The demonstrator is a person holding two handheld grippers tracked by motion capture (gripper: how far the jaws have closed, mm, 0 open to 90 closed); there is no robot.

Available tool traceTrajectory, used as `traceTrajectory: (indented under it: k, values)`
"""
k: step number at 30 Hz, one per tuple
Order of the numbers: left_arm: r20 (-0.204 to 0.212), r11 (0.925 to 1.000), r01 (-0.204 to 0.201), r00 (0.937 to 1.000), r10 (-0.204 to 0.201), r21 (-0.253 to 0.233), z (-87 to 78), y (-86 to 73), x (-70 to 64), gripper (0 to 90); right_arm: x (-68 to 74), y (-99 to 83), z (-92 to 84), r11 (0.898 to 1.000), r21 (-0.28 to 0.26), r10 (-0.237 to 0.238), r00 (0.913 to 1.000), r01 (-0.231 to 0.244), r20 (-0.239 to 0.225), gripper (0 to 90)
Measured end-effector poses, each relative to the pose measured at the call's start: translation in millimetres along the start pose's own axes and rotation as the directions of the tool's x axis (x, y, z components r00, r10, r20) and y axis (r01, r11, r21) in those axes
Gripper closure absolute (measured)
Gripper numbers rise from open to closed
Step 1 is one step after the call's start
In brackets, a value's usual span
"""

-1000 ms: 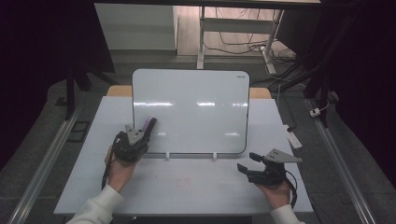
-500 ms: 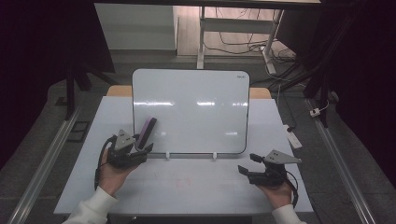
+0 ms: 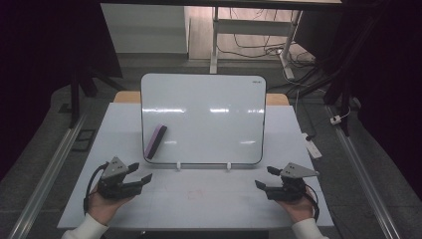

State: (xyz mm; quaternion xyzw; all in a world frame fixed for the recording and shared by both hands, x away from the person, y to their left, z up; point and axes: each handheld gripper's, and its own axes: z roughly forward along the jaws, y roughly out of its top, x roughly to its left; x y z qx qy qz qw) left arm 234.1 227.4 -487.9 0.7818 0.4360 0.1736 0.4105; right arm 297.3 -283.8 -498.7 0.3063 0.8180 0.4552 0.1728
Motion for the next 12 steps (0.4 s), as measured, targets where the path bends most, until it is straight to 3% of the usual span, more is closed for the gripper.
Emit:
traceTrajectory:
  k: [3, 12]
  values:
    - [-0.004, 0.9999, 0.006, 1.0, -0.006, 0.012, -3.8, -7.1, 1.9, 35.0, 0.8, 0.3, -1.1, 1.0, -0.002, -0.026, 0.9995, 0.026, 0.02, 28.1]
    - [-0.006, 0.9999, 0.008, 0.9999, -0.008, 0.013, -5.0, -10.2, 4.0, 32.5, 0.8, 1.9, -3.5, 0.999, -0.018, -0.035, 0.9992, 0.036, 0.021, 28.3]
